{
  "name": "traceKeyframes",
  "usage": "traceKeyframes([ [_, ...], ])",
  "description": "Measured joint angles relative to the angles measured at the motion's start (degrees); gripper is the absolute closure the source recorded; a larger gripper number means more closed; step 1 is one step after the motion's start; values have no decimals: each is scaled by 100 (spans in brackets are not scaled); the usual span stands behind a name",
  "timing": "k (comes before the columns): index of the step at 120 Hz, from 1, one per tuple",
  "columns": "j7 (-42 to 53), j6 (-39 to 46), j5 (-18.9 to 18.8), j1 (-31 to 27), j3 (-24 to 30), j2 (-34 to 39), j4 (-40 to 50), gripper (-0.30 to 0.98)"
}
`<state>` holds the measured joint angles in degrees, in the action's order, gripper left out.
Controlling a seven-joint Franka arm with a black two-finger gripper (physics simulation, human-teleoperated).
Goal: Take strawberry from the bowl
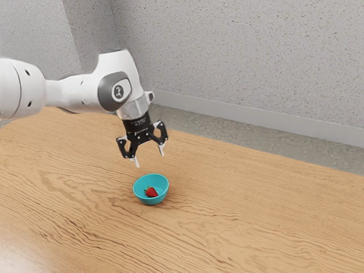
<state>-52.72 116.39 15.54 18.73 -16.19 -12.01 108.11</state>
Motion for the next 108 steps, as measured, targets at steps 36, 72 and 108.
traceKeyframes([
  [36, -1068, 332, -244, -23, 106, -407, 140, 29],
  [72, -1670, 652, -251, -26, 105, -836, 135, 35],
  [108, -1980, 939, -215, -51, 72, -1079, 142, 41],
])
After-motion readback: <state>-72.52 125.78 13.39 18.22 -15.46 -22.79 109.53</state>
